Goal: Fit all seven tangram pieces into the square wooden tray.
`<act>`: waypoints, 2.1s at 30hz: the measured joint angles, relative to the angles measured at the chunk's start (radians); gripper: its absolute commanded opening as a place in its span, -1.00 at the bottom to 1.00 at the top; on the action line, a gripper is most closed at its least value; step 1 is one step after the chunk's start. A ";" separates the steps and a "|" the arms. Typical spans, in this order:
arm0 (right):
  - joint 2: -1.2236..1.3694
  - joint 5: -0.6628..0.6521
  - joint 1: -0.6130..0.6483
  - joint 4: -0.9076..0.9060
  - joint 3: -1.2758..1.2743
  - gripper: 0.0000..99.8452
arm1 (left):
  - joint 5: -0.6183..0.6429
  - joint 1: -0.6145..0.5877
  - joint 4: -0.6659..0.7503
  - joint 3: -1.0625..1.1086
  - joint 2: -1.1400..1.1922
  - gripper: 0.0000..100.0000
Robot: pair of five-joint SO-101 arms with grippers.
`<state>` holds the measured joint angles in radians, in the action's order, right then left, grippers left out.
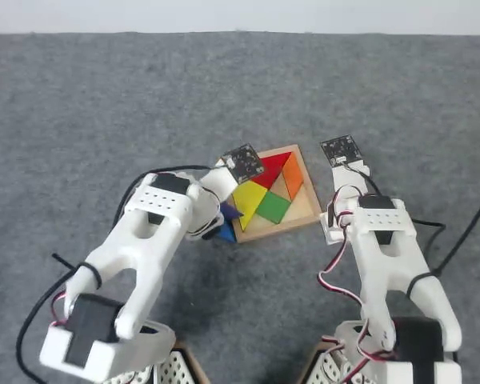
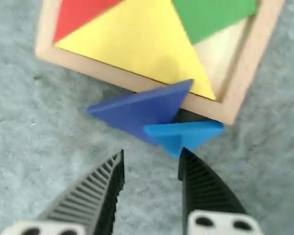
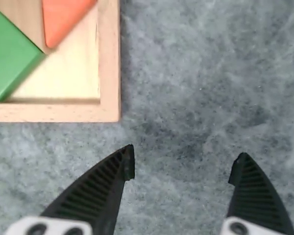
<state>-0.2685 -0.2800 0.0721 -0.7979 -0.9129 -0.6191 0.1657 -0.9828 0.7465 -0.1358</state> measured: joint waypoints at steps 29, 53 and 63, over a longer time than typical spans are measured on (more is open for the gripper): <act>0.000 0.000 0.000 0.000 0.000 -0.38 | 0.439 0.025 0.021 0.000 0.061 -0.59; 0.000 0.000 0.002 0.000 0.000 -0.38 | 0.319 -0.242 -0.126 -0.273 0.178 -0.58; 0.000 0.000 0.002 0.000 0.000 -0.38 | 0.370 0.017 -0.126 -0.279 0.180 -0.58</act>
<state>-0.2685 -0.2800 0.0736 -0.7979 -0.9129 -0.2493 0.1826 -1.1086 0.4672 0.0437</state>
